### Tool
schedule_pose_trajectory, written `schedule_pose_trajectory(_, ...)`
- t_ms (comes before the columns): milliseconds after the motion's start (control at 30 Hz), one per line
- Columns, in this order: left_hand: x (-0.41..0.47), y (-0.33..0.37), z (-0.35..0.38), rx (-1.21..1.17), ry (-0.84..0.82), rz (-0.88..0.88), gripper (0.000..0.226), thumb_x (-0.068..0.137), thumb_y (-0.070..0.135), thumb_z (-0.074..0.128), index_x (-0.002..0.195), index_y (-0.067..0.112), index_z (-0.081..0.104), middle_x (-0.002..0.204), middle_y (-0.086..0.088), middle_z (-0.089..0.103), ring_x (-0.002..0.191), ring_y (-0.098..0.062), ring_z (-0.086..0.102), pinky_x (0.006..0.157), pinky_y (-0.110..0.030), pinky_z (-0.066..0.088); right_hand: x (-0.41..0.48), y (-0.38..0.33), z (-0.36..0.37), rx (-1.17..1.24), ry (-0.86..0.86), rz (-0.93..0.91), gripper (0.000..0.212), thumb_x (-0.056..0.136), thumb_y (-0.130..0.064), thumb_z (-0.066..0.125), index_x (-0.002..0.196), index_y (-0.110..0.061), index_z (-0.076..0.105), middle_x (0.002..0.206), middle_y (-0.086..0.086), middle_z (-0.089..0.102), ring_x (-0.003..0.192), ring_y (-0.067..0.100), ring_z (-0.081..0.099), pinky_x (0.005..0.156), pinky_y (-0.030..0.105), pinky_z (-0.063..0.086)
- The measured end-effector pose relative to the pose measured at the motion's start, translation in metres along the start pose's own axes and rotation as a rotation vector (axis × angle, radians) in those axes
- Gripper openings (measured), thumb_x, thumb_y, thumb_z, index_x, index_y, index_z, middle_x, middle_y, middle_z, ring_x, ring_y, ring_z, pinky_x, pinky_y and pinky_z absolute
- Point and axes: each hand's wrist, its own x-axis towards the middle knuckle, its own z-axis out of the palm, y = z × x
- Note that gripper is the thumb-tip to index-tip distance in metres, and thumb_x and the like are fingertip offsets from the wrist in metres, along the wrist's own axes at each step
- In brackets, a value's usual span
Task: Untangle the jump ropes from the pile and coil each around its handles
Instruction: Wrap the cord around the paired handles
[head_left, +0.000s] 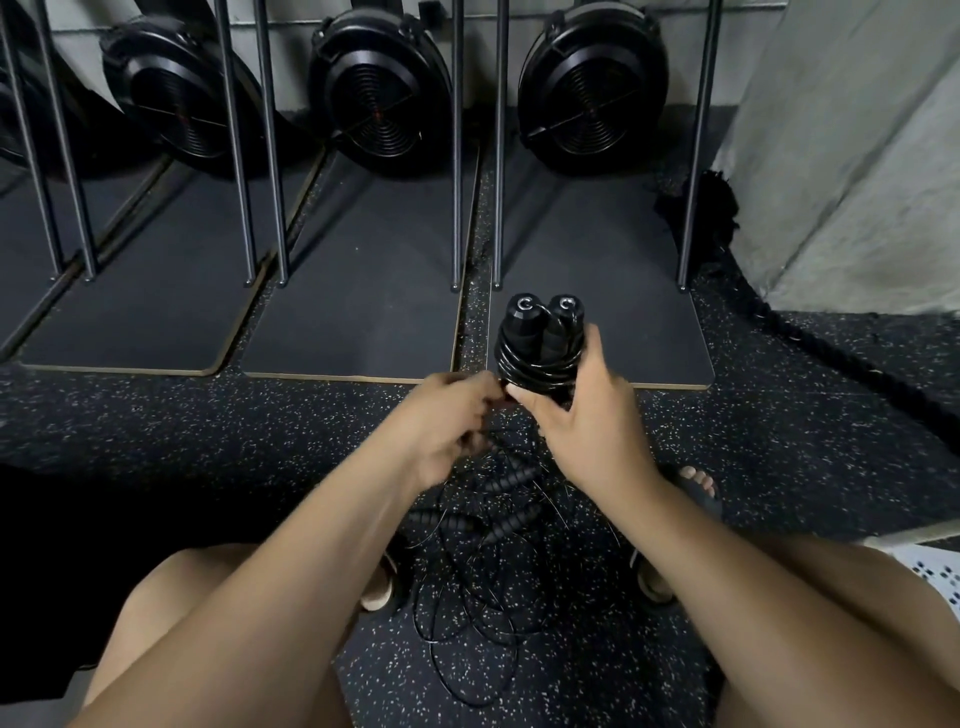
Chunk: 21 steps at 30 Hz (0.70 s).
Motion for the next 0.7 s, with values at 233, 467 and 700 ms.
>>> schedule_pose_trajectory(233, 0.005, -0.003, -0.014, 0.135, 0.107, 0.115, 0.01, 0.095, 0.015, 0.067, 0.096, 0.006, 0.072, 0.067, 0.003, 0.053, 0.053, -0.01, 0.04, 0.047, -0.024, 0.034, 0.002, -0.009, 0.002, 0.008, -0.129, -0.001, 0.048, 0.092, -0.035, 0.084, 0.122, -0.03, 0.048, 0.1, -0.012, 0.075, 0.086, 0.009, 0.073, 0.074, 0.033, 0.059)
schedule_pose_trajectory(467, -0.012, -0.016, 0.015, 0.254, 0.155, 0.263, 0.021, 0.1, 0.025, 0.06, 0.087, 0.011, 0.069, 0.064, 0.005, 0.067, 0.063, -0.019, 0.071, 0.068, -0.04, 0.054, -0.007, 0.001, 0.007, 0.226, 0.042, 0.144, 0.048, 0.091, -0.037, 0.086, 0.122, -0.03, 0.05, 0.099, -0.011, 0.077, 0.074, 0.009, 0.078, 0.065, 0.044, 0.066)
schedule_pose_trajectory(700, -0.018, -0.027, 0.03, 0.117, 0.147, 0.31, 0.018, 0.104, 0.015, 0.06, 0.098, 0.007, 0.075, 0.085, -0.004, 0.081, 0.076, -0.017, 0.077, 0.064, -0.031, 0.06, -0.005, 0.003, 0.007, 0.224, 0.138, 0.136, 0.05, 0.091, -0.039, 0.086, 0.126, -0.032, 0.051, 0.099, -0.019, 0.076, 0.089, 0.002, 0.074, 0.079, 0.036, 0.06)
